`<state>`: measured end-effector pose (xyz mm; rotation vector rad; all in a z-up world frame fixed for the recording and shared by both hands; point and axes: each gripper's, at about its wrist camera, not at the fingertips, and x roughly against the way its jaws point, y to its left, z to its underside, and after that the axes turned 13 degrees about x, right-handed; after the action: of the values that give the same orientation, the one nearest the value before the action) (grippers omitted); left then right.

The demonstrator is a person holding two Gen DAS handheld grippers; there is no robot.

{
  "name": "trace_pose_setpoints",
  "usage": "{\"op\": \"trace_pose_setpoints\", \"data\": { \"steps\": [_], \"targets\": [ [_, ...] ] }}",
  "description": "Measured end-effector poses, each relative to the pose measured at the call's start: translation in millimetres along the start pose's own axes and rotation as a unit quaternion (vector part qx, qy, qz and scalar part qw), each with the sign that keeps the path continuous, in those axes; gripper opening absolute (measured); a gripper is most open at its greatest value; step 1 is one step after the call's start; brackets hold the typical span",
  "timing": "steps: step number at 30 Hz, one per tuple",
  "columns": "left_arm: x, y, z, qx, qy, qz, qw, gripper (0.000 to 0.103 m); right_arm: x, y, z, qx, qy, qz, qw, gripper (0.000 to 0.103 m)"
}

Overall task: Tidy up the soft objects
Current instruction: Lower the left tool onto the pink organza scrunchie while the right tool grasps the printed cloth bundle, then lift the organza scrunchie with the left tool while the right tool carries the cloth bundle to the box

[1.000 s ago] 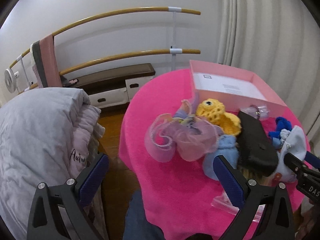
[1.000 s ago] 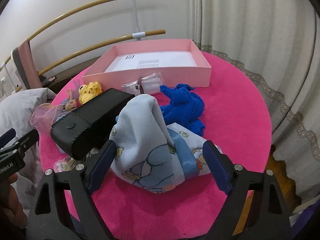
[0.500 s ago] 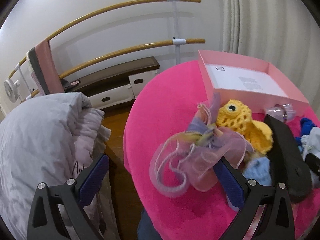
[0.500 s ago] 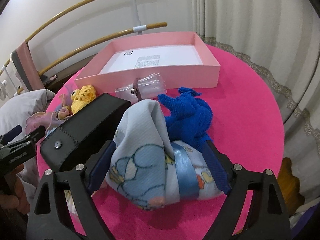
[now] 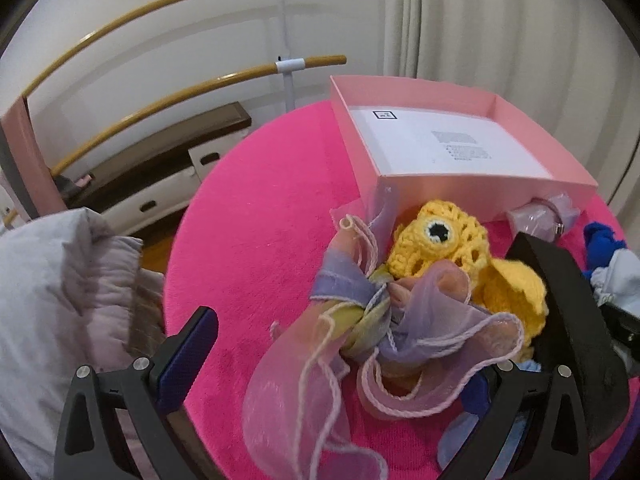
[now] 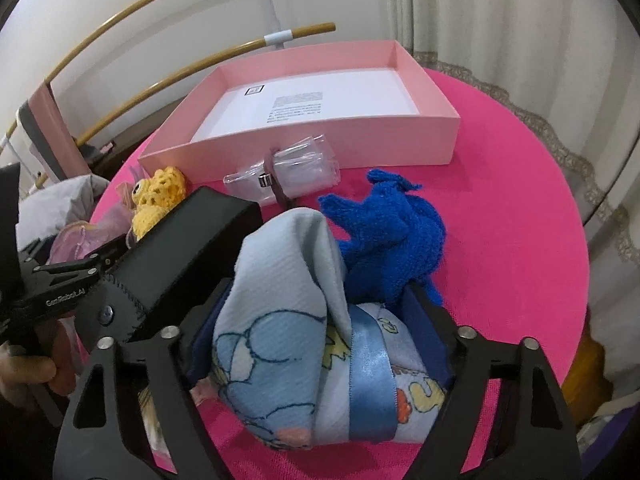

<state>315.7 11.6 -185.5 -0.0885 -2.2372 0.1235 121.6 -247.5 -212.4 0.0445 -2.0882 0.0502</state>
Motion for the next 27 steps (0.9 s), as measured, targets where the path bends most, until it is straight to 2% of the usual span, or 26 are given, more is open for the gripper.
{"op": "trace_pose_setpoints", "data": {
  "steps": [2,4,5,7,10,14,16,17,18,19,21,22,23,25,27],
  "targets": [
    [-9,1,-2,0.003,0.014,0.019,0.9997,0.097,1,1,-1,0.002,0.001,-0.002,1.000,0.066],
    [-12,7,-5,0.011,0.028,0.040,0.9988,0.085,3,1,-1,0.001,0.001,-0.005,1.000,0.063],
    [-11,10,-7,0.010,0.026,0.038,0.9989,0.082,5,0,-1,-0.001,0.002,-0.008,1.000,0.062],
    [-10,12,-8,0.006,0.027,0.048,0.9985,0.064,8,-3,1,-0.006,0.001,-0.014,1.000,0.062],
    [-8,20,-10,0.013,0.027,0.049,0.9984,0.050,12,-4,5,-0.007,0.000,-0.019,1.000,0.062],
    [0,34,-7,0.023,0.015,0.031,0.9992,0.045,15,-7,9,-0.010,-0.002,-0.025,1.000,0.061],
    [0,36,-6,0.021,0.007,0.012,0.9997,0.048,16,-8,10,-0.009,-0.001,-0.028,1.000,0.062],
    [-3,36,-6,0.018,0.001,-0.003,0.9998,0.052,15,-8,10,-0.007,-0.001,-0.029,1.000,0.064],
    [0,36,-1,0.021,-0.002,-0.012,0.9997,0.067,13,-8,11,-0.009,0.000,-0.028,1.000,0.069],
    [-2,35,0,0.023,-0.005,-0.020,0.9995,0.077,10,-9,12,-0.012,0.001,-0.030,0.999,0.070],
    [-7,31,2,0.022,-0.005,-0.013,0.9997,0.072,7,-11,16,-0.017,-0.004,-0.037,0.999,0.070],
    [-9,30,3,0.022,-0.001,-0.007,0.9997,0.058,7,-11,17,-0.018,-0.008,-0.039,0.999,0.066],
    [-12,31,3,0.026,0.004,-0.004,0.9996,0.052,8,-11,17,-0.017,-0.010,-0.041,0.999,0.063],
    [-11,30,2,0.030,0.004,-0.004,0.9995,0.046,12,-11,17,-0.012,-0.013,-0.044,0.999,0.054],
    [-8,32,2,0.029,0.004,0.000,0.9996,0.042,17,-12,17,-0.012,-0.020,-0.051,0.998,0.052]
  ]
}}
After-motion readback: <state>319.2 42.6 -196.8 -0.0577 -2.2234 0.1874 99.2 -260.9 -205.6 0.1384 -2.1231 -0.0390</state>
